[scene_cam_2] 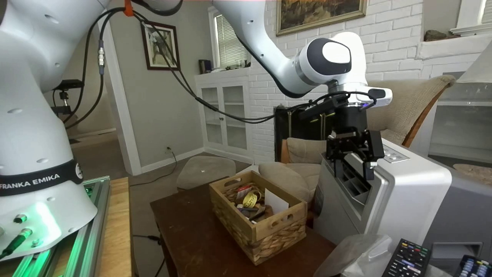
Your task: Turn the basket to the left, then turn on the air cooler, and finally put one remote in the basket
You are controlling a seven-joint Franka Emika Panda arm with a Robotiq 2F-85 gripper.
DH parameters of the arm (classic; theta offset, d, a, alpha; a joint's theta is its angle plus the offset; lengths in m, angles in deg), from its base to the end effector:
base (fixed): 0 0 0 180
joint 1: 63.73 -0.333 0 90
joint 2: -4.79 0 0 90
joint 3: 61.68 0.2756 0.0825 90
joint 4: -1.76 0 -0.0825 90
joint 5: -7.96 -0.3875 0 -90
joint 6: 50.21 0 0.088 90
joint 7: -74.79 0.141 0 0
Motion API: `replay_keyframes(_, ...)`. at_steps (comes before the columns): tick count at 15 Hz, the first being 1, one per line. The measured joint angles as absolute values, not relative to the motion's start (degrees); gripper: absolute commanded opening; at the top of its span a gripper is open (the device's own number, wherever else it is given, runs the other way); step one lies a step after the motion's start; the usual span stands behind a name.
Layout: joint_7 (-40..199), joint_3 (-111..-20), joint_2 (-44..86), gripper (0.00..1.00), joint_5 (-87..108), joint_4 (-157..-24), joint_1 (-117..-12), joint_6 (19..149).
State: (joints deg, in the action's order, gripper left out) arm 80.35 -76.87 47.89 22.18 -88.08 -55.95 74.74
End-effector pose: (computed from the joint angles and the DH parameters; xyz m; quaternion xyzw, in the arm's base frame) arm 0.6083 -0.2634 0.1416 0.9705 -0.1383 -0.0883 0.1765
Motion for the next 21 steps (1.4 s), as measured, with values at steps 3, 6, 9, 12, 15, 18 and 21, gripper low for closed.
replay_keyframes(3,83.44,-77.29,48.71,1.00,21.92,-88.13,-54.79,74.52)
replay_keyframes(6,85.95,-77.41,49.76,1.00,20.68,-88.28,-53.69,74.50)
replay_keyframes(9,86.79,-77.09,50.22,1.00,17.27,-89.47,-52.19,76.79)
replay_keyframes(12,84.61,-75.42,50.26,1.00,12.81,-91.89,-48.80,85.68)
replay_keyframes(15,78.38,-73.04,50.32,1.00,9.02,-94.00,-43.40,95.66)
replay_keyframes(18,72.63,-70.51,50.45,1.00,7.01,-94.82,-38.98,99.16)
replay_keyframes(21,69.89,-70.11,50.45,1.00,6.94,-94.78,-37.53,99.19)
